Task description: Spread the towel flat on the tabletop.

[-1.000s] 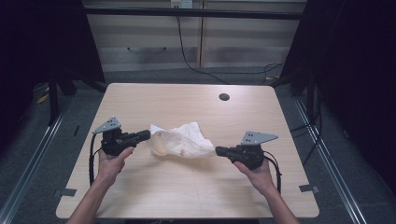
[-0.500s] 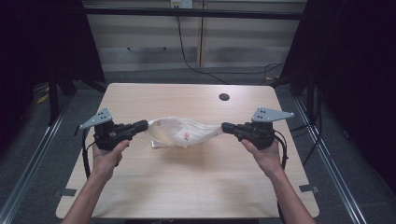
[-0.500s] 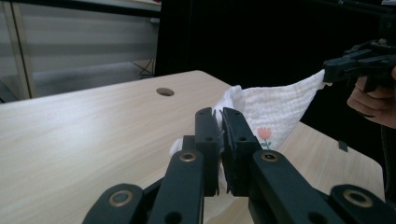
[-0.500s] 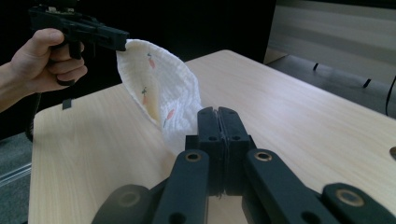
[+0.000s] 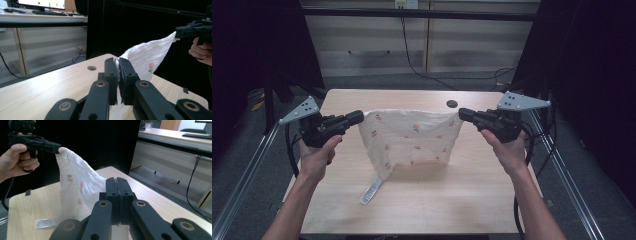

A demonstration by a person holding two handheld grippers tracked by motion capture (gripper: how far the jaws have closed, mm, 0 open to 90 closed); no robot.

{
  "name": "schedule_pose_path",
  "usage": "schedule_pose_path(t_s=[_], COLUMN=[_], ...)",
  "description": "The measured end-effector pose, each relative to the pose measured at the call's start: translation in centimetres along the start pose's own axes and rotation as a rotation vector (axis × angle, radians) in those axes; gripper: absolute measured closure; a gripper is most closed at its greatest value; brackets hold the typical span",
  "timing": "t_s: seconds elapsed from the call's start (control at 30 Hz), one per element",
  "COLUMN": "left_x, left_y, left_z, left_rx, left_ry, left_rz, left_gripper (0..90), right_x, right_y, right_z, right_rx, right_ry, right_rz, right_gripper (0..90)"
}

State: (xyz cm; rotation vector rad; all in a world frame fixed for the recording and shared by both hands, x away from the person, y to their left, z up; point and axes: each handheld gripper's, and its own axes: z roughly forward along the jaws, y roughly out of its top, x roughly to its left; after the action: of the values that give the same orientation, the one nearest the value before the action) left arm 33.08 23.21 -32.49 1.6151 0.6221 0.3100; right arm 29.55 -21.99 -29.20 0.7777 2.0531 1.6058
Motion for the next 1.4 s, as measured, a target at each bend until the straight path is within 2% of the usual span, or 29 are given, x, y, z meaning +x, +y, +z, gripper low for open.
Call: schedule_pose_path(t_s=[0.13,0.23,0.33,0.43,0.57,0.63,0.73,0.8,0.9,0.93,0.97,1.0,1.17,1.27,1.4], left_x=[-1.0,-2.1,-2.9,-3.6,-4.7,-5.1,-5.6,-5.4,-4.7,-4.4,-3.9,-3.5,-1.8,-0.8,0.7], left_y=[0.5,0.7,0.7,0.5,0.4,0.7,0.9,0.5,-0.7,-1.2,-1.6,-2.1,-4.0,-4.9,-6.1], left_z=[-0.7,-1.3,-1.8,-2.0,-2.5,-2.9,-2.8,-2.3,-1.1,-0.7,-0.3,0.1,1.7,2.6,3.9], left_rx=[-0.014,-0.024,-0.038,-0.029,-0.020,-0.024,-0.001,0.008,0.017,0.029,0.036,0.043,0.090,0.112,0.134], left_ry=[-0.021,-0.050,-0.078,-0.087,-0.104,-0.129,-0.128,-0.128,-0.105,-0.095,-0.088,-0.089,-0.063,-0.048,-0.033], left_rz=[0.019,0.049,0.061,0.056,0.055,0.058,0.058,0.056,0.056,0.042,0.030,0.009,-0.018,-0.044,-0.091], left_gripper=[85.9,85.9,85.9,85.9,85.9,85.9,85.9,85.9,85.8,85.8,85.8,85.8,85.8,85.8,85.7], right_x=[1.0,1.7,2.5,3.1,4.1,4.5,4.8,4.6,3.6,3.2,2.2,2.2,-0.1,-1.0,-1.8], right_y=[0.7,0.7,0.6,0.5,0.3,0.3,0.1,-0.6,-2.2,-2.8,-4.0,-4.0,-6.2,-7.0,-7.6], right_z=[-0.7,-1.2,-1.9,-2.8,-4.3,-5.2,-6.2,-6.4,-5.9,-5.6,-5.0,-5.0,-3.3,-2.2,-0.5], right_rx=[-0.014,-0.016,-0.017,-0.029,-0.055,-0.071,-0.096,-0.095,-0.078,-0.066,-0.058,-0.058,-0.015,0.005,0.041], right_ry=[0.014,0.022,0.028,0.027,0.003,0.002,-0.013,-0.025,-0.040,-0.049,-0.056,-0.056,-0.079,-0.081,-0.103], right_rz=[-0.018,-0.029,-0.042,-0.053,-0.061,-0.064,-0.065,-0.055,-0.023,-0.014,0.019,0.019,0.069,0.087,0.088], right_gripper=[89.7,89.6,89.7,89.7,89.7,89.7,89.7,89.7,89.7,89.7,89.7,89.7,89.7,89.7,89.6])
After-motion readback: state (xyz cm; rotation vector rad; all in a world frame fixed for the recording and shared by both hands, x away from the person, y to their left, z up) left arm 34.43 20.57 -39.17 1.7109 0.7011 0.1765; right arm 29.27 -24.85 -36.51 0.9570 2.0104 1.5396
